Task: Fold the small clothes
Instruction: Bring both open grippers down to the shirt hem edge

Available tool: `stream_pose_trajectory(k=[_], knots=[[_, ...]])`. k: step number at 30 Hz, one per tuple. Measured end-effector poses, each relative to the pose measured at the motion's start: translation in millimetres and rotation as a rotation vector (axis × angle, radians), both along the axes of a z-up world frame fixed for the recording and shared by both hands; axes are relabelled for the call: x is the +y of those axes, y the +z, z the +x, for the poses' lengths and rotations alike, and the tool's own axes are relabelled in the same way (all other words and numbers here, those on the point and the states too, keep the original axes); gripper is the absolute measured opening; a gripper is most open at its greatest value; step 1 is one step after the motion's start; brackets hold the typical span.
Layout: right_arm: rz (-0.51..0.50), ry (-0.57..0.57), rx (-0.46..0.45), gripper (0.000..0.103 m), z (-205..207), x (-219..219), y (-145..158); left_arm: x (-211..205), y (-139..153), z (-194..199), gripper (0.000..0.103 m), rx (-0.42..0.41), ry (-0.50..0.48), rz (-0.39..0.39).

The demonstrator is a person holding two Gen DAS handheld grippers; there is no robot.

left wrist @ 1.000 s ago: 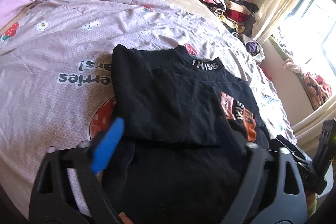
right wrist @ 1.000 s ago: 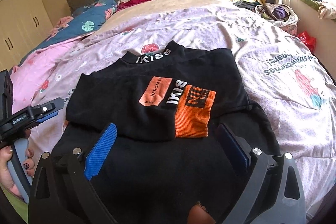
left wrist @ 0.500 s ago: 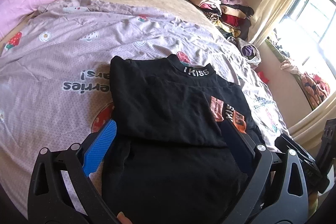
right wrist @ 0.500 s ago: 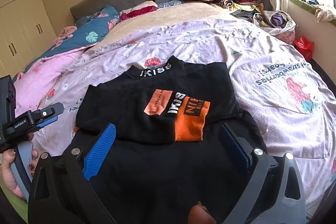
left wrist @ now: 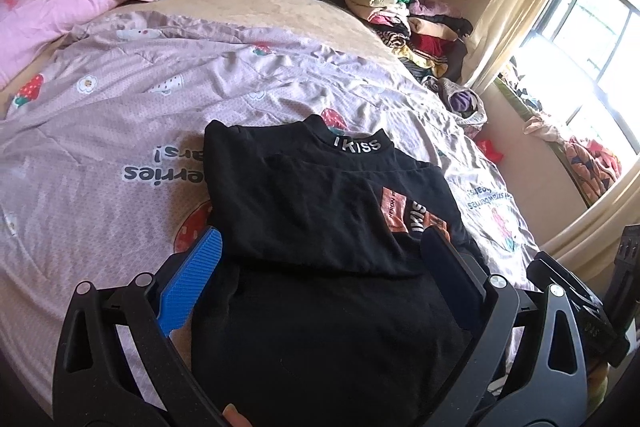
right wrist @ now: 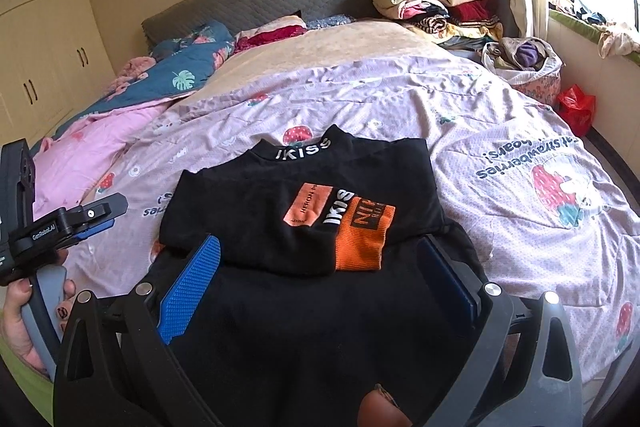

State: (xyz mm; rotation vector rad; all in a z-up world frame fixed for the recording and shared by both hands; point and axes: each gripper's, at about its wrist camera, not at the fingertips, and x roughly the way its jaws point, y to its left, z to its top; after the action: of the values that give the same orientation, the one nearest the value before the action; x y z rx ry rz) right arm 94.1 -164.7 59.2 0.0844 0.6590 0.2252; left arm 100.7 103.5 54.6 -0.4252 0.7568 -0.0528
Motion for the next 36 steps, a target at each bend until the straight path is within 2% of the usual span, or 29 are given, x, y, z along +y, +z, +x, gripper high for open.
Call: stream_pose_trajectory(k=[21,36], knots=[[-0.038,0.01,-0.011,0.098,-35.1,0.5,3.5,-0.4,0.1,-31.8,0.093,-0.019,-0.004,0.008],[-0.048,-0.011,0.029,0.098,-66.4,-17.0,-25.2,-7.5,-21.2,-61.5,0.093,0.032,-0.023,0.067]])
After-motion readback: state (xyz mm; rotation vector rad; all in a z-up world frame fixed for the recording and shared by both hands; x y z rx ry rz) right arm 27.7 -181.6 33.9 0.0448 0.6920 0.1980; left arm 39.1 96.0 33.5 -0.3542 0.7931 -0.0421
